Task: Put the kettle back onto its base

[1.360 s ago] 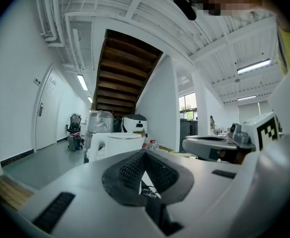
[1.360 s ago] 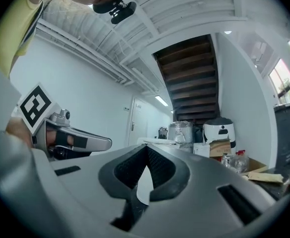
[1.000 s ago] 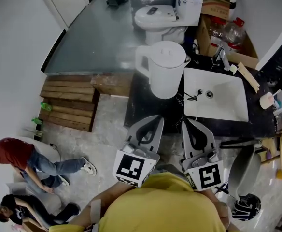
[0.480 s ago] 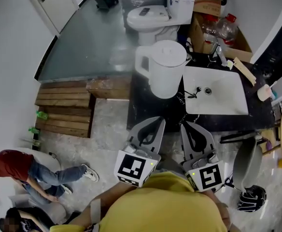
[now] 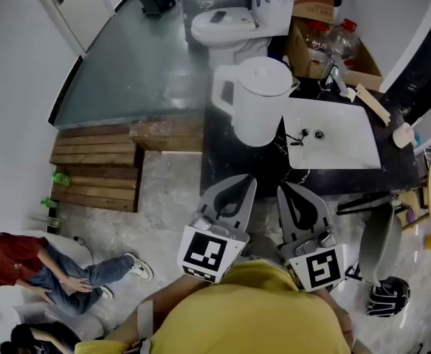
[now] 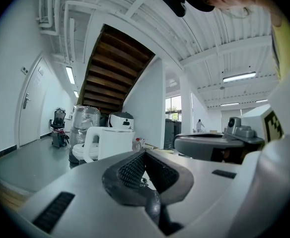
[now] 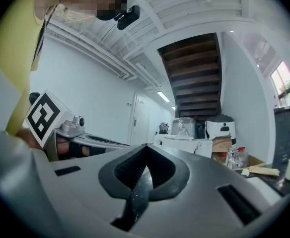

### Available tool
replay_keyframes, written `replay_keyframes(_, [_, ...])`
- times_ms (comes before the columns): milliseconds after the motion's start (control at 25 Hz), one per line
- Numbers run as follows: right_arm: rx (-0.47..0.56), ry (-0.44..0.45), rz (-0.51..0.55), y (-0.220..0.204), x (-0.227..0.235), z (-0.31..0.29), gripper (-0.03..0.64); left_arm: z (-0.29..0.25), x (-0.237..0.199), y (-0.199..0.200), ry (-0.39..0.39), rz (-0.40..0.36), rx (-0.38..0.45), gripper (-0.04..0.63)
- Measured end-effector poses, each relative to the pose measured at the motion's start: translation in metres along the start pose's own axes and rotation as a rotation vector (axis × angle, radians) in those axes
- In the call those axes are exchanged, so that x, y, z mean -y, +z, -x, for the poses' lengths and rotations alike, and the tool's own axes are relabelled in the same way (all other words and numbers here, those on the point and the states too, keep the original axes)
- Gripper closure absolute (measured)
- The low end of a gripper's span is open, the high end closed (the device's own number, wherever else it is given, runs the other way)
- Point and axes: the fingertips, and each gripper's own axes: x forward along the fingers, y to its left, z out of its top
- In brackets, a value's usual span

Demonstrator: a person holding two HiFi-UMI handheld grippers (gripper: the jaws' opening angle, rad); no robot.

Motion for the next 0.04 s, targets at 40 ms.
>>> replay_keyframes(40, [0.000, -0.004, 0.002, -0.0001, -0.0006, -0.0004, 0.612, 0.0004, 0.0002, -0.0002, -0.004, -0.004, 0.000, 0.586])
